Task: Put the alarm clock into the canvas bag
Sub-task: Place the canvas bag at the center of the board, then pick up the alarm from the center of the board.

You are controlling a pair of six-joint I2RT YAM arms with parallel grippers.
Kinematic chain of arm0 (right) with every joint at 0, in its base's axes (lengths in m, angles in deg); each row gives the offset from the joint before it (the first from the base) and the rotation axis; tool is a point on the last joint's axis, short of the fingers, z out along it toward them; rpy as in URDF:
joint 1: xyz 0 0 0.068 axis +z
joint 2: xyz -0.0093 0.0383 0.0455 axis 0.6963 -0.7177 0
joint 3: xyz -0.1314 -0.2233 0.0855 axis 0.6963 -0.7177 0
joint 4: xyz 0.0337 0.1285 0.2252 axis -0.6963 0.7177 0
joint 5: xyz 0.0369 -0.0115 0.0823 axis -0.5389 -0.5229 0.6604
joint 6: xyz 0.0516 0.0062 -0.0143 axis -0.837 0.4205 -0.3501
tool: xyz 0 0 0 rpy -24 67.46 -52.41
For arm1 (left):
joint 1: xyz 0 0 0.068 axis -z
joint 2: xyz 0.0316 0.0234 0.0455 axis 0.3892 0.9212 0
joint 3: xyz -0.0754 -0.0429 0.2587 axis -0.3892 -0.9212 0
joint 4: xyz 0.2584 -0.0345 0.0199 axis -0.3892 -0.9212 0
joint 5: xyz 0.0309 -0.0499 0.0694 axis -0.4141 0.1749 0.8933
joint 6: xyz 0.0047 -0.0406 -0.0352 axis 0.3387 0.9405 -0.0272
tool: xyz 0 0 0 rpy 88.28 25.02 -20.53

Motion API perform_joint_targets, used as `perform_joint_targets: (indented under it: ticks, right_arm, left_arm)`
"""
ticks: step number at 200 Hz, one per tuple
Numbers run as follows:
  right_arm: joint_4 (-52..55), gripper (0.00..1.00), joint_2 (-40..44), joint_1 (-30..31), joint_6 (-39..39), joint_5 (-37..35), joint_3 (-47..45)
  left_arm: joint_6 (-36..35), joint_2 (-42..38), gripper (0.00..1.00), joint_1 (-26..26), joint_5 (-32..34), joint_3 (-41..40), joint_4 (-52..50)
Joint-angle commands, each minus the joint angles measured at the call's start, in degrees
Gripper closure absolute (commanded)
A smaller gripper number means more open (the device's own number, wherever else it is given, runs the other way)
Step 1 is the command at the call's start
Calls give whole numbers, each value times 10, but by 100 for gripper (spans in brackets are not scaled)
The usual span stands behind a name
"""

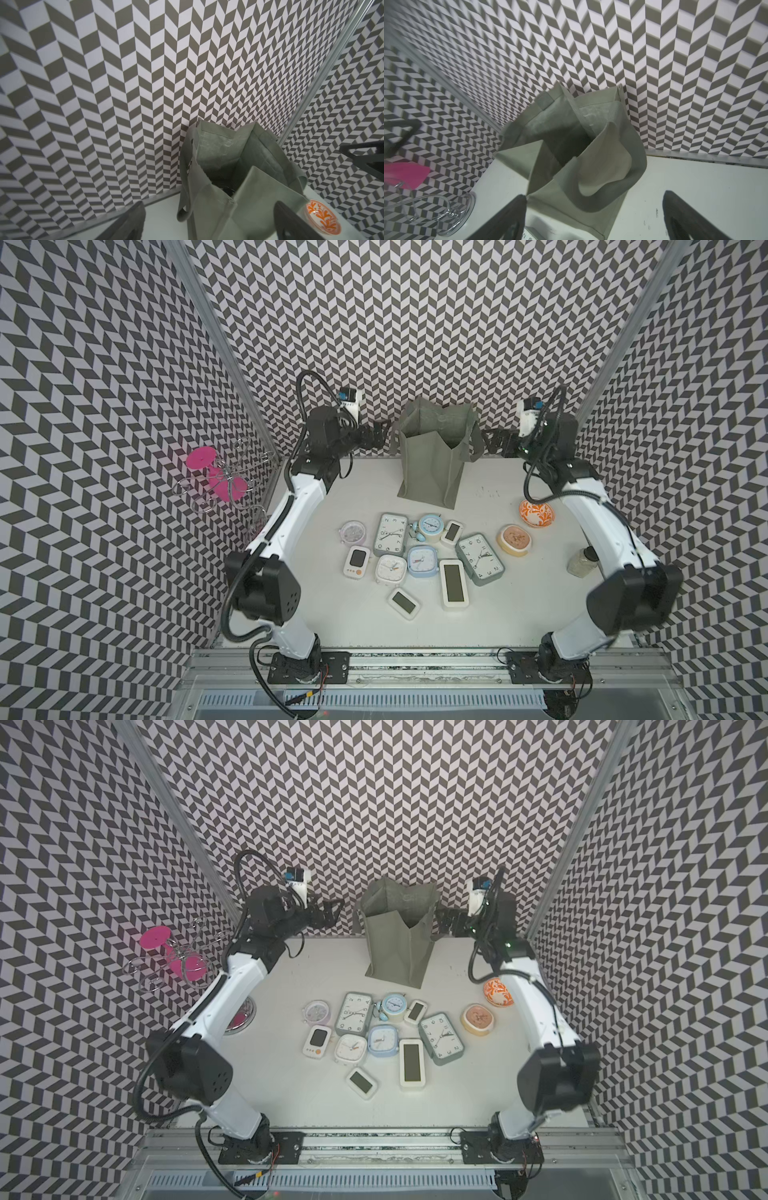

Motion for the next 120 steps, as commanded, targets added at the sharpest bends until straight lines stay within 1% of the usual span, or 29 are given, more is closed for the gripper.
perform_joint_targets:
  ticks: [1, 24, 42, 56, 60, 69, 79, 91, 103, 120]
  right_arm:
    - [-100, 1, 94, 10, -30, 0, -116]
    - [-47, 1, 163, 45, -53, -23, -199]
    - [-49, 1, 215, 99, -68, -52, -279]
    - [-51, 1, 233, 132, -73, -43, -322]
    - [-42, 1, 234, 140, -75, -44, -329]
    - [-32, 1, 229, 157, -69, -46, -338]
    - [-22, 1, 221, 179, -58, -60, -347]
    - [-8, 1, 206, 202, -41, -78, -356]
    - [1, 0, 186, 218, -27, -91, -360]
    - [5, 4, 156, 229, -12, -92, -360]
  left_arm:
    - [18, -82, 1, 22, 22, -101, 56]
    - [64, -122, 1, 37, 61, -152, -3]
    - [80, -168, 1, 81, 125, -214, -19]
    - [105, -208, 1, 116, 160, -275, -26]
    - [109, -219, 1, 125, 157, -297, -20]
    - [121, -240, 1, 138, 130, -344, -8]
    - [153, -260, 1, 143, 104, -398, 13]
    - [165, -276, 1, 144, 60, -452, 43]
    - [173, -286, 1, 145, 55, -484, 50]
    - [177, -303, 1, 145, 48, -524, 70]
